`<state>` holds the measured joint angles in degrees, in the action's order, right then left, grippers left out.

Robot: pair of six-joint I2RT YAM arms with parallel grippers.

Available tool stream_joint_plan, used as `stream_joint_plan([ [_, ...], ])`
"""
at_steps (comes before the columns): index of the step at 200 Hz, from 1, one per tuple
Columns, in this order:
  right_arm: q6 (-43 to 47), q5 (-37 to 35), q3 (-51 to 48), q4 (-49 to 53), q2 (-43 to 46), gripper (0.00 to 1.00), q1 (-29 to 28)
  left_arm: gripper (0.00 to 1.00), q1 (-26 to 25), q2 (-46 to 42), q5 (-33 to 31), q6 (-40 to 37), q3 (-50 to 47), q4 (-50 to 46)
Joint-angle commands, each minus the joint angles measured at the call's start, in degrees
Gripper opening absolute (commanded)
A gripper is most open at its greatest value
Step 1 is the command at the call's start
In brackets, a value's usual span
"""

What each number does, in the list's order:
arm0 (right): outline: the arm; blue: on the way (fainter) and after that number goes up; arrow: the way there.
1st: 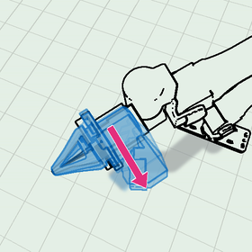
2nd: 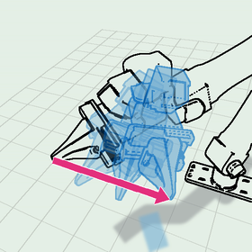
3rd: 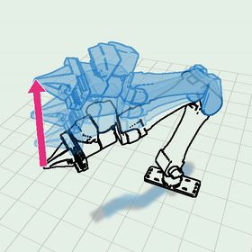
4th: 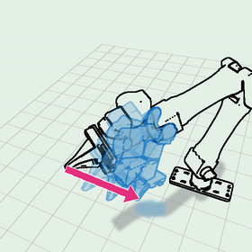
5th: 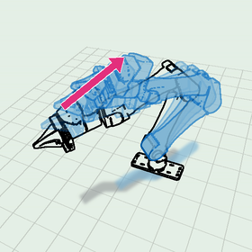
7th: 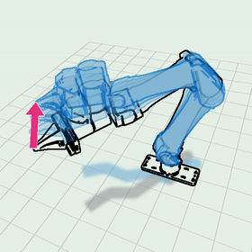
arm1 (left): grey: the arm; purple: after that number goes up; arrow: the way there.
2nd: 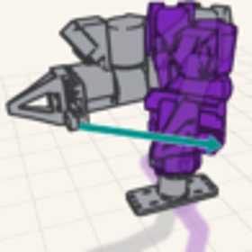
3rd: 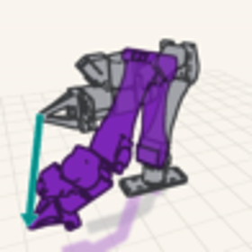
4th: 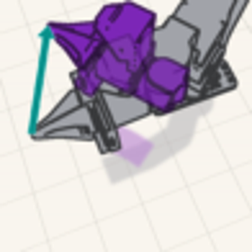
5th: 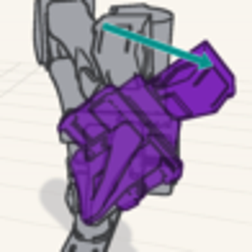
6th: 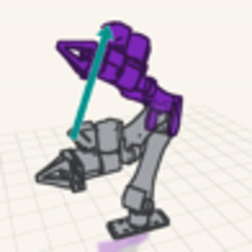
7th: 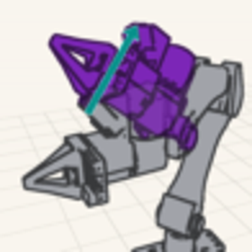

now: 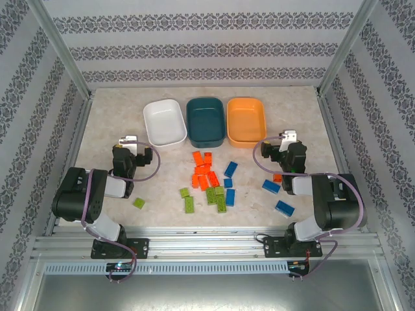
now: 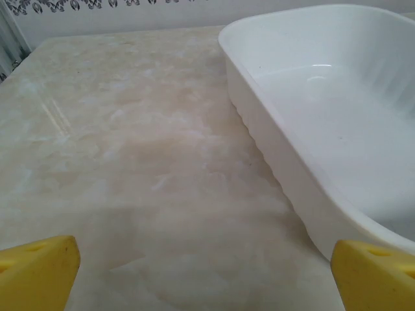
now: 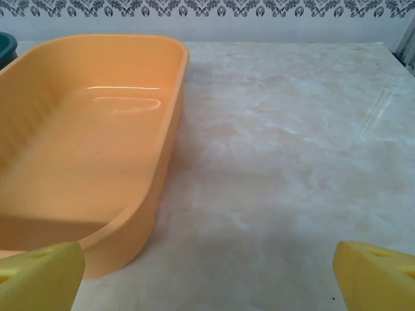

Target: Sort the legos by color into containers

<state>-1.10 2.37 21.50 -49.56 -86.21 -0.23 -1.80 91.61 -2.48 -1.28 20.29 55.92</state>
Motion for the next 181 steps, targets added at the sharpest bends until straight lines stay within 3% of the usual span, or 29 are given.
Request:
stream_joint_plan([
  [1,0.1,-0.3,0.7,-1.1,-0.3,0.98,0.2,1.0,0.3,-0.7,-0.6,0.4,1.2,-0.8],
  [47,0.1,-0.3,0.8,-1.1,-0.2,0.98,0.1,1.0,0.3,-0.7,-0.7,0.5,1.2,-0.7],
  [81,0.0,-0.3,0.7,-1.1,-0.3,0.98,0.1,1.0,0.5,-0.7,-7.4,3.1,0.6,0.4],
  [181,-0.7,0.0,1.1,-0.7,-0.3,0.98,0.7,1.0,0.5,-0.7,-7.6,3.1,0.8,0.1],
])
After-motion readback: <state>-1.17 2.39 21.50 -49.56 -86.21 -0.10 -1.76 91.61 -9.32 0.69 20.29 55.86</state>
